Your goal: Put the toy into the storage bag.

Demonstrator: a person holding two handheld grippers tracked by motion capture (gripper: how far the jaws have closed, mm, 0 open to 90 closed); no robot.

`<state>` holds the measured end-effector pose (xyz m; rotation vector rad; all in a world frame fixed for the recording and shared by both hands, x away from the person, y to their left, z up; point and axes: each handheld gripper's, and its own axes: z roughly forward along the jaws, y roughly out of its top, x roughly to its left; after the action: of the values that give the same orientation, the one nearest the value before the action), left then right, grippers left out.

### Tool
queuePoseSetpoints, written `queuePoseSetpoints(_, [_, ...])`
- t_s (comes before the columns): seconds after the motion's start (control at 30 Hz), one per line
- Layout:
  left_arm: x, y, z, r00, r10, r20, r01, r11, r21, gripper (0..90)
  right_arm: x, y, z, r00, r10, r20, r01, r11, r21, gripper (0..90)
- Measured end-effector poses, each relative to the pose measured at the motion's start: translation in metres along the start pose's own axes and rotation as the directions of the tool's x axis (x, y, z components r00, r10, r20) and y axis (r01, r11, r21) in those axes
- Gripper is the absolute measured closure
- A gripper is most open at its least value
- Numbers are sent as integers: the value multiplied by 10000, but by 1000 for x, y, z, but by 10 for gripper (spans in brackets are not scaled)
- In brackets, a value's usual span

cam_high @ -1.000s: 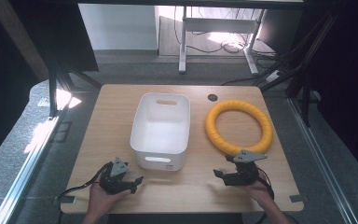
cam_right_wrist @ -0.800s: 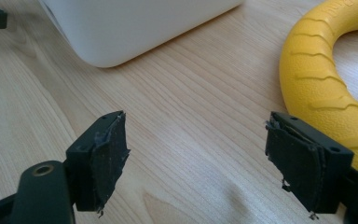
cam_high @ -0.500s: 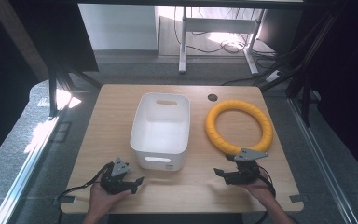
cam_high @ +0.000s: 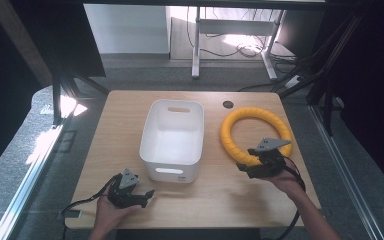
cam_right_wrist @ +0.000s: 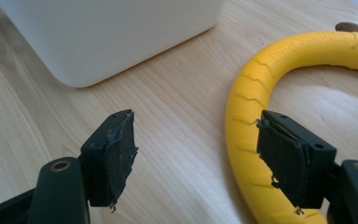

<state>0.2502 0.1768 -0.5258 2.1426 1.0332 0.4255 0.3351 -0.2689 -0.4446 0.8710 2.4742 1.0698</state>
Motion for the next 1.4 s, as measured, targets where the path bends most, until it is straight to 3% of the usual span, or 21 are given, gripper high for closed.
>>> queuePoseSetpoints(0.23, [1, 0, -1, 9998, 174, 68, -174, 9998, 32, 191, -23, 17, 7, 9987, 11, -504, 24, 9975, 700, 273])
queuePoseSetpoints(0.43, [1, 0, -1, 9998, 186, 104, -187, 9998, 61, 190, -36, 23, 17, 9984, 56, -560, 21, 9906, 1364, 277])
queuePoseSetpoints(0.77, [0, 0, 0, 9998, 163, 134, -164, 9998, 84, 190, -43, 24, 34, 9966, -235, -790, 398, 9765, 2118, 295])
queuePoseSetpoints(1.2, [0, 0, 0, 9998, 106, 159, -107, 9999, 59, 190, -53, 17, 42, 9967, 15, -806, 206, 9620, 2721, 320])
queuePoseSetpoints(1.4, [0, 0, 1, 9998, 118, 190, -120, 9999, 88, 190, -54, 13, 47, 9947, -181, -1016, 509, 9424, 3305, 319])
